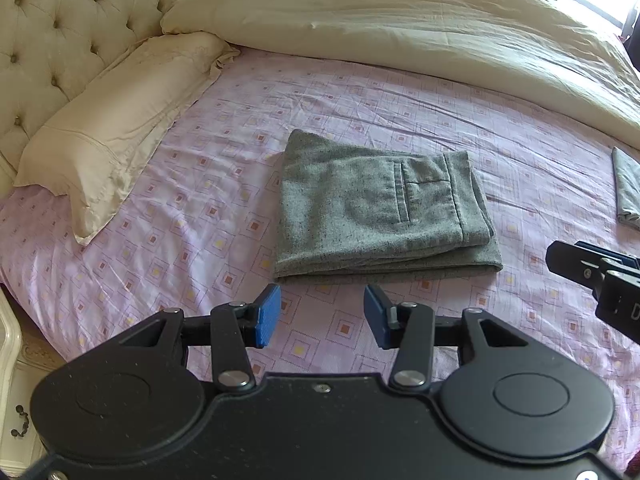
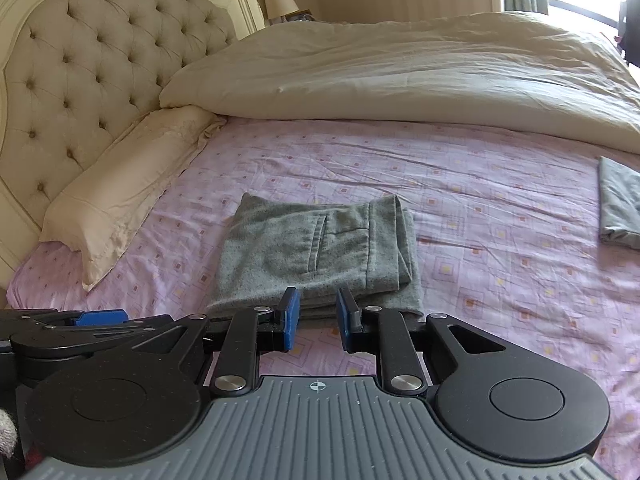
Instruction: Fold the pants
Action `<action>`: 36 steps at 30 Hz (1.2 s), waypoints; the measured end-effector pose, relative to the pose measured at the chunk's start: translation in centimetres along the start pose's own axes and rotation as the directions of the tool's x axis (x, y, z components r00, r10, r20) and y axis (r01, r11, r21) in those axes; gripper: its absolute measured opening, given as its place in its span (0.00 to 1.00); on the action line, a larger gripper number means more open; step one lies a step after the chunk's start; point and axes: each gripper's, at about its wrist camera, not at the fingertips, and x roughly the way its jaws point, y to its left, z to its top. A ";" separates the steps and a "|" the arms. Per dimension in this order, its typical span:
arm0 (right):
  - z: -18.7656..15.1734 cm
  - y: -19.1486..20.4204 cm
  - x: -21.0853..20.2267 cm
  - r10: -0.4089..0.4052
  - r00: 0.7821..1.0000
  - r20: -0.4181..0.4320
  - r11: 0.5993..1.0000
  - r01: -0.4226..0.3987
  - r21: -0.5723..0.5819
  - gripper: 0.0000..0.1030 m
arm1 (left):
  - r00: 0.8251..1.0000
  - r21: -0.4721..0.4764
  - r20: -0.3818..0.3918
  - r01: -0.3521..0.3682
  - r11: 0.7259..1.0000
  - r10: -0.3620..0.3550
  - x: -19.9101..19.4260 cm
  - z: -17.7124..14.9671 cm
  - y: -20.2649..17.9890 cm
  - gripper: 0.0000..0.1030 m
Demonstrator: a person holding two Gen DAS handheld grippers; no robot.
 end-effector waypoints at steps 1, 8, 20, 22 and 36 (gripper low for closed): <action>0.0 0.0 0.0 0.000 1.000 0.000 1.000 0.000 -0.001 0.21 | 1.000 0.000 0.000 -0.001 1.000 0.001 0.0 0.0 0.0 0.53; 0.0 -0.1 0.0 0.001 1.000 0.001 1.000 -0.001 -0.003 0.21 | 1.000 0.013 0.003 -0.007 1.000 0.007 -0.2 0.0 -0.2 0.53; -0.3 -0.4 -0.2 0.012 1.000 -0.010 1.000 -0.012 -0.007 0.21 | 1.000 0.029 0.005 -0.010 1.000 0.009 -0.5 -0.3 -0.8 0.53; -0.3 -0.5 -0.3 0.010 1.000 -0.019 1.000 -0.010 -0.010 0.21 | 1.000 0.030 0.004 -0.011 0.999 0.011 -0.6 -0.4 -1.0 0.53; -1.0 -1.5 -1.0 -0.010 0.998 -0.060 0.999 0.007 -0.052 0.21 | 0.999 0.047 -0.018 -0.030 0.998 0.031 -1.0 -2.0 -3.2 0.53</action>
